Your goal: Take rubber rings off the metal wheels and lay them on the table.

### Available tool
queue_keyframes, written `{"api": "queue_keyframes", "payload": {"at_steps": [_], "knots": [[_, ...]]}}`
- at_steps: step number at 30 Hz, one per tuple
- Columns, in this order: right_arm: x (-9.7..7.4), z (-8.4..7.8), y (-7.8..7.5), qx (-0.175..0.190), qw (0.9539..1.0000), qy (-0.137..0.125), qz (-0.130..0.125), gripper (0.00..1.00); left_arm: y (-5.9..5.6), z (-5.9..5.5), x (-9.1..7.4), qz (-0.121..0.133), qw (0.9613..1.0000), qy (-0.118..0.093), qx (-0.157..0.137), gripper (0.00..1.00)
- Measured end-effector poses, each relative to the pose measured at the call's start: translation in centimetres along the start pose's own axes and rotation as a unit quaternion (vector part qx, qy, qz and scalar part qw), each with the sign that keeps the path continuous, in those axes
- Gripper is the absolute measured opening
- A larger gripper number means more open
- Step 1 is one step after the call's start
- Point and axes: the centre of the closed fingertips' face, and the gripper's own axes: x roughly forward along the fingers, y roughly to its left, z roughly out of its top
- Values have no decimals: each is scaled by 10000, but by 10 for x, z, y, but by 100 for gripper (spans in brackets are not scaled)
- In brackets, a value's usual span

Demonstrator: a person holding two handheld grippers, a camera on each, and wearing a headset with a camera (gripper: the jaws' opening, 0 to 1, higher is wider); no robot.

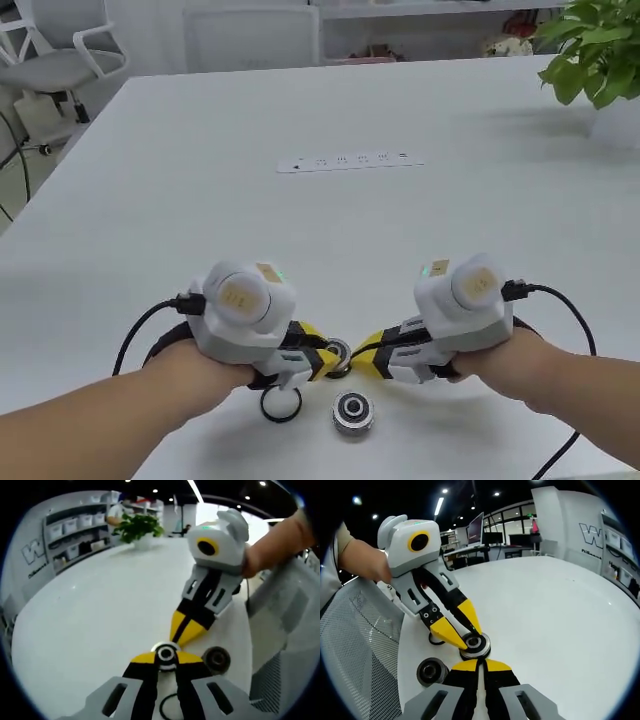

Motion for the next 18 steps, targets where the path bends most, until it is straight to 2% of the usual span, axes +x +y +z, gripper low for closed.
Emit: {"api": "queue_keyframes", "payload": {"at_steps": [3,18], "knots": [[0,0,0,222,9998,-12,-18,0,0,0,0,4,10000,5,-7,13],[-4,1,-2,714,9974,-25,-4,0,0,0,1,34,10000,22,1,13]]}}
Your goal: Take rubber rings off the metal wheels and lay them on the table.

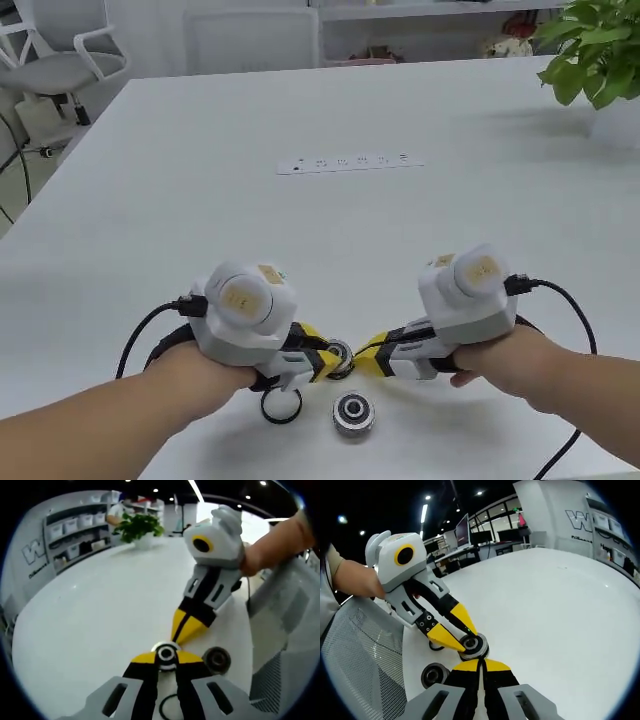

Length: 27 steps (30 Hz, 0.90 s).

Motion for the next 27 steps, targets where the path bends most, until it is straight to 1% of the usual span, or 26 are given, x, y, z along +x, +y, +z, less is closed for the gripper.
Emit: {"api": "queue_keyframes", "payload": {"at_steps": [10,12,14,15,17,20,23,27], "knots": [[-2,1,0,68,10000,-1,-38,0,0,0,1,18,10000,16,8,12],[-2,1,1,-48,9999,42,-87,0,0,0,1,22,10000,20,8,12],[-2,1,1,-331,9992,133,-178,0,0,1,1,25,10000,18,5,12],[-2,1,0,-547,9980,190,-235,0,0,1,1,27,10000,16,1,12],[-1,-1,0,-859,9954,283,-316,0,0,1,1,37,10000,13,-17,12],[2,-2,1,-1203,9915,358,-354,0,-1,1,1,52,10000,23,-35,12],[3,-3,1,-1176,9918,340,-363,0,-1,1,1,57,10000,26,-43,12],[2,-2,-1,-1062,9934,270,-335,0,-1,1,1,60,10000,27,-53,12]]}}
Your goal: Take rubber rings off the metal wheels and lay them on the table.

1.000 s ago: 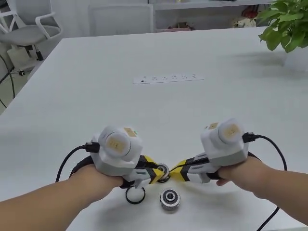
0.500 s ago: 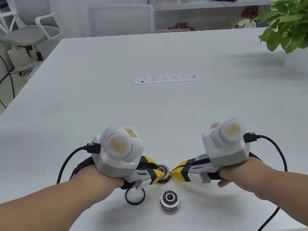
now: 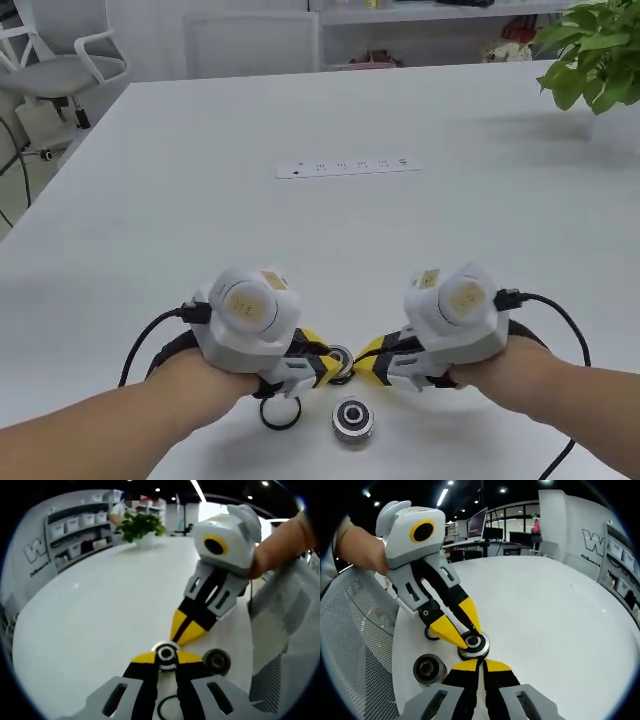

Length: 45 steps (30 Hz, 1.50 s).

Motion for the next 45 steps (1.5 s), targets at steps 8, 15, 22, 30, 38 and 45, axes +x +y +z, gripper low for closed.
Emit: {"api": "queue_keyframes", "payload": {"at_steps": [8,15,22,30,38,45], "knots": [[0,1,-1,98,9999,-19,17,1,0,0,0,3,10000,1,-18,12],[0,0,-1,472,9988,-31,80,0,0,0,0,15,10000,11,-13,12],[-3,2,-4,1114,9934,-186,182,0,1,0,0,35,10000,13,5,12],[-8,10,-7,2280,9710,-610,389,0,0,0,0,52,10000,17,1,12],[-8,13,-6,2587,9616,-786,464,0,0,0,1,93,9999,42,13,12],[-8,21,1,2595,9595,-891,632,0,0,0,1,108,9999,47,-3,12]]}}
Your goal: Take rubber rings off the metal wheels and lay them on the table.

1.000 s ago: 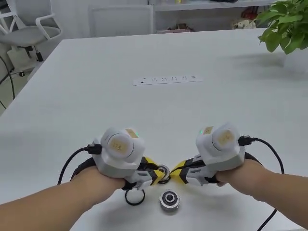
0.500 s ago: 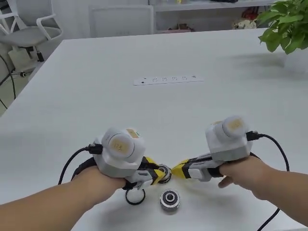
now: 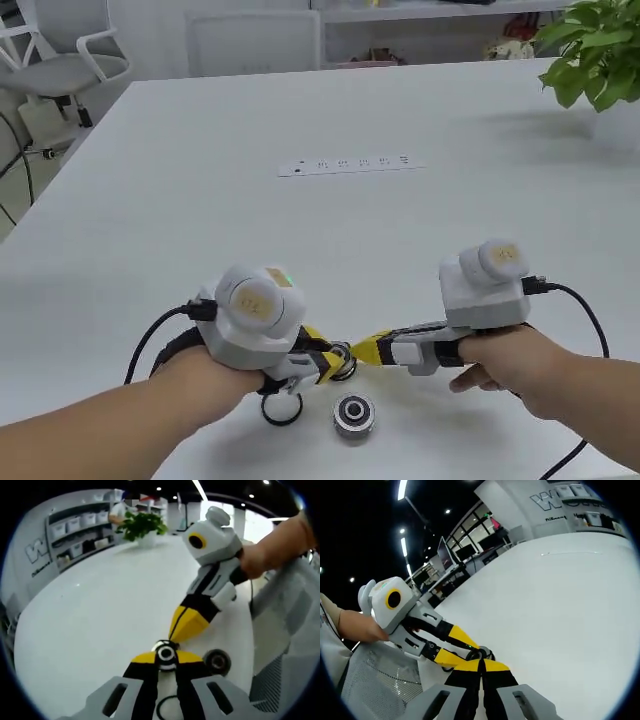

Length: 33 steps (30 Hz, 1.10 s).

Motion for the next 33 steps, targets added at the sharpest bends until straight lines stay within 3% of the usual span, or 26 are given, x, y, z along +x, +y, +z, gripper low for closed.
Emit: {"api": "queue_keyframes", "payload": {"at_steps": [6,7,8,9,19,28,33], "knots": [[4,2,11,-16,9997,-35,223,0,-1,0,0,-13,10000,-21,11,12],[3,5,24,61,9984,-136,543,0,-1,0,1,-6,10000,-20,19,12],[4,10,23,81,9988,-213,426,0,-1,1,1,-4,10000,-25,15,12],[6,9,19,-181,9992,-115,338,0,-1,1,1,-2,10000,-31,2,12],[2,1,4,-169,9998,-60,115,0,0,3,2,16,10000,-33,-48,13],[2,5,7,-92,9998,-91,147,0,-1,2,-1,-50,10000,-10,-1,16],[0,9,9,-40,9997,-175,178,0,-1,8,-9,-75,9998,-149,-76,17]]}}
